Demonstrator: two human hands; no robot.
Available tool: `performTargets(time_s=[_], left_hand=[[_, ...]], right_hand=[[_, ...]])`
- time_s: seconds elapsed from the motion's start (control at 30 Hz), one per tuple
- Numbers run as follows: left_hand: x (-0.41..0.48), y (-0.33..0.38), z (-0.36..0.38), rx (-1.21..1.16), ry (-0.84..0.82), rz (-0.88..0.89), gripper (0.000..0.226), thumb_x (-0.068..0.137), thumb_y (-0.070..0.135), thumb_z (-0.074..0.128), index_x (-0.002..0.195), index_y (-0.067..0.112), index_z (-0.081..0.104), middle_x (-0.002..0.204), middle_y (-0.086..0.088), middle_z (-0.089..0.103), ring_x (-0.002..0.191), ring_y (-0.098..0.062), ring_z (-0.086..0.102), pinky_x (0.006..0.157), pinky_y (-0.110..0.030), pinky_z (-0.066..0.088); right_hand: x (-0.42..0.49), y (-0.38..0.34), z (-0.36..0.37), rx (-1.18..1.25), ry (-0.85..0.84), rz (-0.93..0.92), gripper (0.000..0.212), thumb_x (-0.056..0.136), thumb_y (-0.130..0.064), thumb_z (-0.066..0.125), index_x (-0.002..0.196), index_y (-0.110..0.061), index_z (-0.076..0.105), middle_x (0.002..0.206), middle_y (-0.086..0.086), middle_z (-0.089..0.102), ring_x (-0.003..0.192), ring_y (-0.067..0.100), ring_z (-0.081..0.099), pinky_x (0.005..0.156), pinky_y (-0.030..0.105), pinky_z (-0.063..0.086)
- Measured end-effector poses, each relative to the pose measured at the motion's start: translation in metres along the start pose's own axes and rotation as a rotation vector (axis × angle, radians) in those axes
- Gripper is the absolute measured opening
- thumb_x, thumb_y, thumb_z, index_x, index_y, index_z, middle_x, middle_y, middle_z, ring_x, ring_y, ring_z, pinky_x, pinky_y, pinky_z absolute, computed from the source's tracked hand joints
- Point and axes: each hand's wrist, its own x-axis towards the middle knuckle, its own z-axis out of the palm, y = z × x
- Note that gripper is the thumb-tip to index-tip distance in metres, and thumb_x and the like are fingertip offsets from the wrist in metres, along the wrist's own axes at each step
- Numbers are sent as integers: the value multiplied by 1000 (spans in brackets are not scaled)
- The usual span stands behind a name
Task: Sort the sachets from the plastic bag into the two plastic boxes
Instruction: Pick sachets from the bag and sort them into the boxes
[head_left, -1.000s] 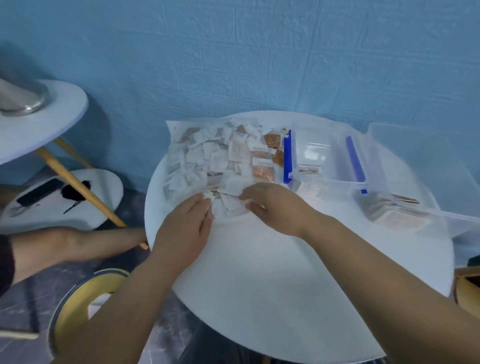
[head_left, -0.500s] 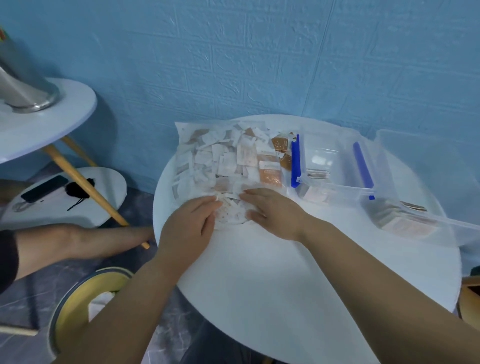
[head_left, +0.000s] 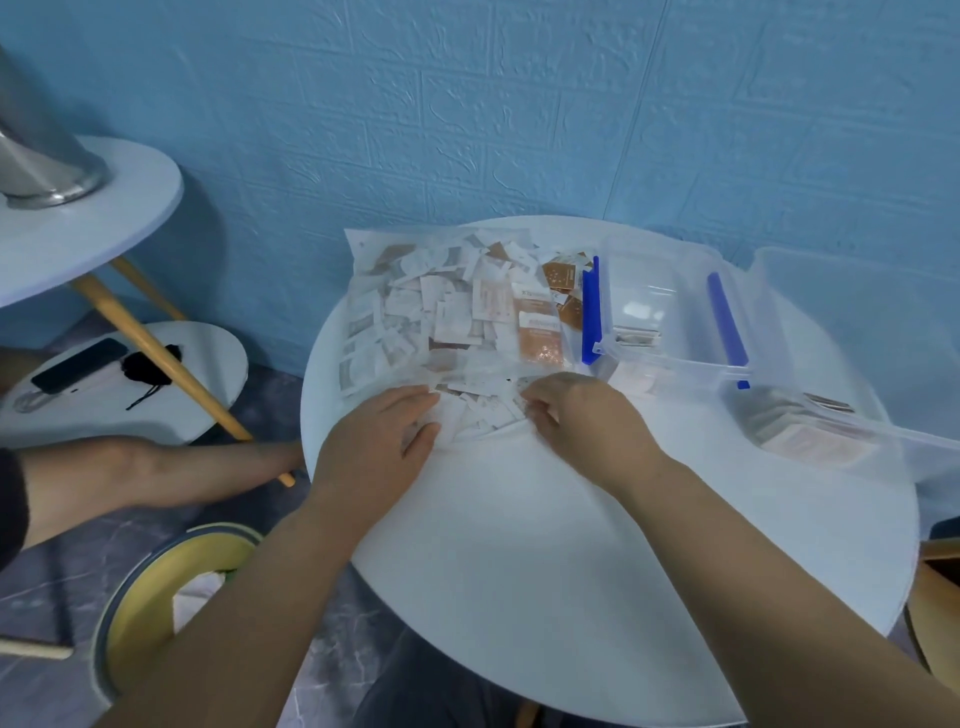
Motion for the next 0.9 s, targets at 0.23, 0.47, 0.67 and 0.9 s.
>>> performTargets(time_s=[0.23,0.47,0.67,0.9], left_hand=[[-1,4,9,-164,-22,6,32,88,16,62,119,23,62,128,14,52,113,5,43,93,2,21],[9,8,-3,-167,-14,-69,33,85,11,63,118,16,62,117,4,60,107,-14,55,90,-10,32],[13,9,-4,-109,-153,-126,40,82,19,67,121,21,57,114,4,61,105,-13,53,89,-22,39],[12,17,-11,-442,-93,-313,36,77,7,72,110,20,67,80,10,61,72,-8,59,68,-7,44]], right_hand=[[-6,-3,5,170,-36,-6,29,94,-22,49,120,-23,61,129,-7,58,117,14,54,96,25,41],[-10,-5,1,350,109,90,25,89,-17,59,113,-19,66,112,0,68,100,15,62,87,18,43],[-8,-24,8,284,57,102,41,79,-46,66,112,-21,65,102,-4,65,93,15,56,83,27,44],[5,-35,14,342,-24,240,25,77,-42,70,81,-25,52,74,-12,54,76,13,52,70,27,40]])
